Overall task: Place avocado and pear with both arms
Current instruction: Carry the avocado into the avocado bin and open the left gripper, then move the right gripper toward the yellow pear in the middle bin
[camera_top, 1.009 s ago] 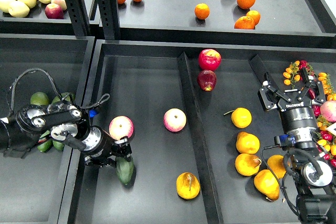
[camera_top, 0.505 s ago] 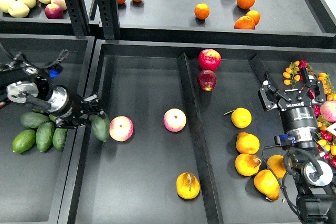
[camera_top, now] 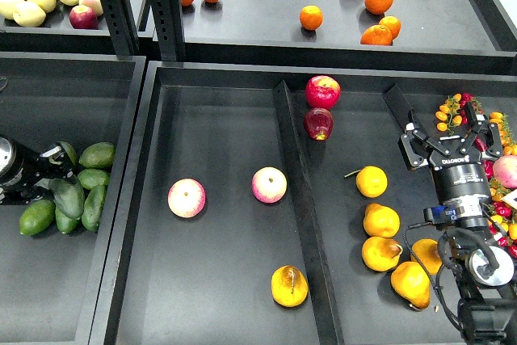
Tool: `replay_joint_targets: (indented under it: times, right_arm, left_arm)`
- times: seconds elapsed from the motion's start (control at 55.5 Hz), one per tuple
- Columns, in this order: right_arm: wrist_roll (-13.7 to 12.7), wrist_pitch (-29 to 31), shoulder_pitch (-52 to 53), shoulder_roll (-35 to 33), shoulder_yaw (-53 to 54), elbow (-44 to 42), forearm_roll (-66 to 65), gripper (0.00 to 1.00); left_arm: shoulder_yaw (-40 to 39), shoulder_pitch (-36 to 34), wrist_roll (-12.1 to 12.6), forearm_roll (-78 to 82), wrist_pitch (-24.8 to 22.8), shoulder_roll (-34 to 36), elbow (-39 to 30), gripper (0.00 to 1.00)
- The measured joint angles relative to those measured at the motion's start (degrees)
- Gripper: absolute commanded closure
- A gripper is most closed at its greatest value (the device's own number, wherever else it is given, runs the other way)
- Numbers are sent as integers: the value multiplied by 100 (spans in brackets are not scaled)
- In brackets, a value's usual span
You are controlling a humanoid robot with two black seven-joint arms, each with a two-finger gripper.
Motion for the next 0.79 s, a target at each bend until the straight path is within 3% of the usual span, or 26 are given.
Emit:
replay_joint_targets:
  times: [0.198, 0.559, 0.649, 0.793]
  right_arm:
    - [0, 0, -6, 0, 8, 0, 0, 0]
    - [0, 0, -6, 3, 9, 0, 0, 0]
    - [0, 0, -6, 5, 9, 0, 0, 0]
    - [0, 0, -6, 6, 9, 10, 0, 0]
  left_arm:
    - [-7, 119, 0, 10, 0, -182, 371, 73]
    - [-57, 267, 0, 0, 1, -420, 451, 69]
    - [-75, 273, 0, 0, 1, -478, 456, 66]
    - [-86, 274, 0, 0, 1, -512, 462, 52]
